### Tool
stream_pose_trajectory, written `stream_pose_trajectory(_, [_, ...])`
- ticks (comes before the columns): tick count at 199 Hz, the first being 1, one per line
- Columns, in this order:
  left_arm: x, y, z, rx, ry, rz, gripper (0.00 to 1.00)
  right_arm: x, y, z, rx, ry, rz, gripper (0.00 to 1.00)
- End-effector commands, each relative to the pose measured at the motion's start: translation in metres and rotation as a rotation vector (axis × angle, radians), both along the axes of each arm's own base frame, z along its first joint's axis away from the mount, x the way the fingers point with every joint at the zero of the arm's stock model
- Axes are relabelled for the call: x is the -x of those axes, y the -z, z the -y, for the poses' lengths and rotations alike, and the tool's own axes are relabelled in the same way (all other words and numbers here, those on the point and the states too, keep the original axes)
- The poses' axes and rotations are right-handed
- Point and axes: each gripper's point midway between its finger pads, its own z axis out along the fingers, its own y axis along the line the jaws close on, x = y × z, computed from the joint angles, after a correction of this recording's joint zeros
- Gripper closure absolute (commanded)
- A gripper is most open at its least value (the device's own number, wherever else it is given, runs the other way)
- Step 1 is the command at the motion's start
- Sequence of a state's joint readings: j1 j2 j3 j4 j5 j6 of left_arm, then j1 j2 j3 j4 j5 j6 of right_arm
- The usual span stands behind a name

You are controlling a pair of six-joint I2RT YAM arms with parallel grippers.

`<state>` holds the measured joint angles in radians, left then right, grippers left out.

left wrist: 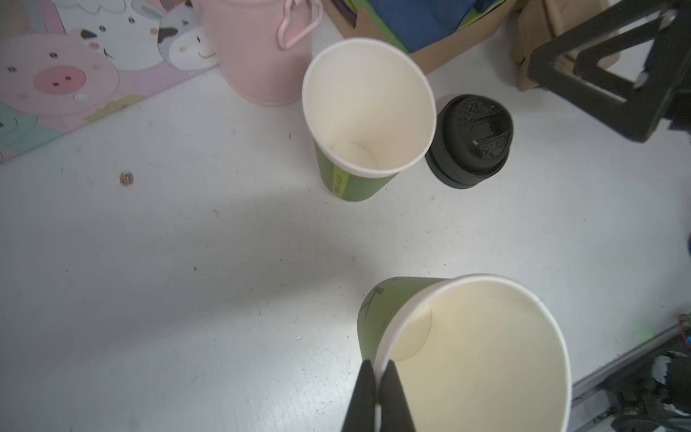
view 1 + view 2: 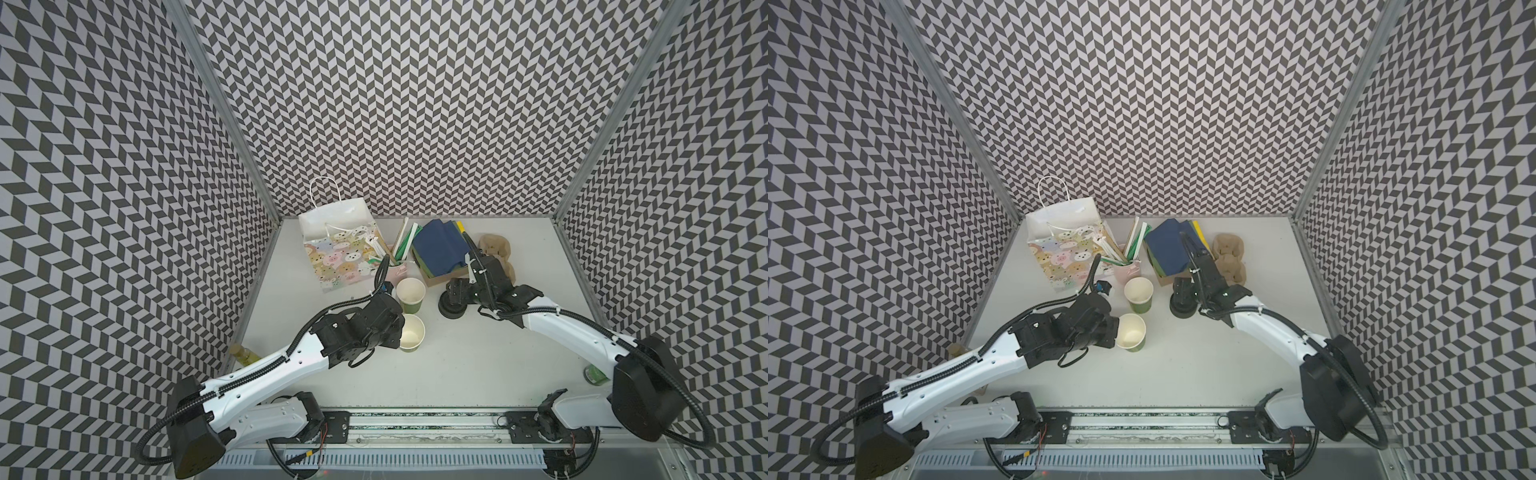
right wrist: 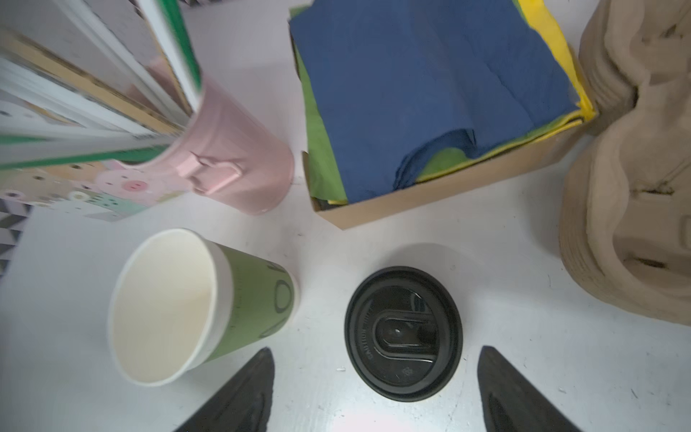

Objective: Pack a coffee takeout order
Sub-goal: Place the coffee cup at the bottom-center of the table.

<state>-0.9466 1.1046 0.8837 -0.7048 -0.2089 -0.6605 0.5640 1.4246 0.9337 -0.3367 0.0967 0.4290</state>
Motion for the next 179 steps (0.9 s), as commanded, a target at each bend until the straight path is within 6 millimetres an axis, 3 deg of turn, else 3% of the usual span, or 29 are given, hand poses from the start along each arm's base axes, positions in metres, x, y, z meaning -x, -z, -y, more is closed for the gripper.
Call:
stream_pose_trajectory(1, [-0.013, -0.004, 0.012, 0.049, -0.029, 0.045, 1.00, -0.003, 0.016, 0.010, 0.096, 0.016, -0.045, 0.16])
stream_pose_trajectory(41, [-0.014, 0.021, 0.015, 0.001, -0.024, 0.009, 1.00, -0.003, 0.043, 0.005, 0.119, 0.000, -0.114, 0.13])
stream_pose_trajectory(102, [-0.015, 0.036, 0.016, -0.035, -0.018, -0.009, 1.00, -0.006, 0.059, -0.004, 0.193, -0.005, -0.128, 0.12])
stream_pose_trajectory(179, [-0.014, 0.036, 0.015, -0.034, -0.018, -0.008, 0.82, -0.008, 0.065, -0.010, 0.245, -0.020, -0.135, 0.20])
